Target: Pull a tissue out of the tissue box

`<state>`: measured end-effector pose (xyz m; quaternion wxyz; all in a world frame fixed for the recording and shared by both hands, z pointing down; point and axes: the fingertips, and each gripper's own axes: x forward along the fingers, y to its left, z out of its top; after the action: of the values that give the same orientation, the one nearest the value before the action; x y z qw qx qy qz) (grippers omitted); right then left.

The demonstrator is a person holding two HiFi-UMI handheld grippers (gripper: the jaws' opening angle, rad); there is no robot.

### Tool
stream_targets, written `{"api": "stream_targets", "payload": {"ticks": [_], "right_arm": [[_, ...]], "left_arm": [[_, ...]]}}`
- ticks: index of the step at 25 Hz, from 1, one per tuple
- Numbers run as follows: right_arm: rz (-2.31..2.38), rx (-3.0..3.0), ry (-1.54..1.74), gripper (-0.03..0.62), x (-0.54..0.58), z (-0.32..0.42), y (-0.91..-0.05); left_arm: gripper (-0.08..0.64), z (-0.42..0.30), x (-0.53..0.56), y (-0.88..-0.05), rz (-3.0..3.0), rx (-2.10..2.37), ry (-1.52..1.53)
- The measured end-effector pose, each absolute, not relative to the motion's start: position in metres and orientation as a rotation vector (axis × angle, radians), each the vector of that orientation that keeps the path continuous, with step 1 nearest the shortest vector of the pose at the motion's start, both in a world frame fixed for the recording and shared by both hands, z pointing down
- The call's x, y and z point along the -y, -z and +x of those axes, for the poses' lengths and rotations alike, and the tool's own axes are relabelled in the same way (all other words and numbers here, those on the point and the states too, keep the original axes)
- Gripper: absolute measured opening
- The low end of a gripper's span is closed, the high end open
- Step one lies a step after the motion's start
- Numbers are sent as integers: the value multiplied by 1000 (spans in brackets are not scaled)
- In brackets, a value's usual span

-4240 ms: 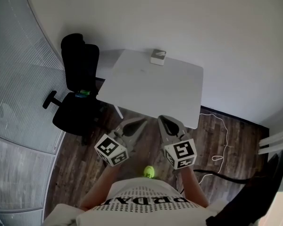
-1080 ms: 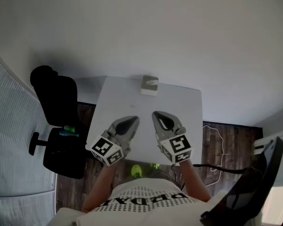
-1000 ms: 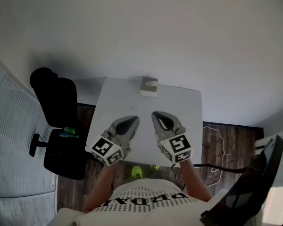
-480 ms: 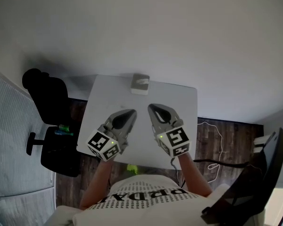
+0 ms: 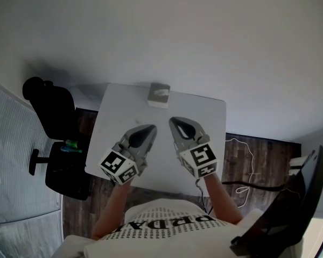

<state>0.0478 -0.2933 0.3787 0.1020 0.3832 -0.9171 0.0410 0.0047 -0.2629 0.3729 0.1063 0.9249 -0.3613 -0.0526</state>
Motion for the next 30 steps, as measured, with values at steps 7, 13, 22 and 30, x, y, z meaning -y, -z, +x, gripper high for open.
{"api": "stream_targets", "payload": {"ticks": [7, 13, 22, 30], "right_arm": [[1186, 2670, -147, 12, 319, 29, -386], [1203, 2633, -128, 54, 330, 20, -395], [1207, 2608, -158, 57, 353, 20, -412], [1183, 2601, -213, 64, 385, 17, -438]], "left_arm": [[-9, -10, 283, -374, 2781, 1058, 138], [-9, -9, 297, -388, 2775, 992, 120], [-9, -9, 323, -408, 2737, 959, 89], [-9, -13, 355, -441, 2680, 980, 37]]}}
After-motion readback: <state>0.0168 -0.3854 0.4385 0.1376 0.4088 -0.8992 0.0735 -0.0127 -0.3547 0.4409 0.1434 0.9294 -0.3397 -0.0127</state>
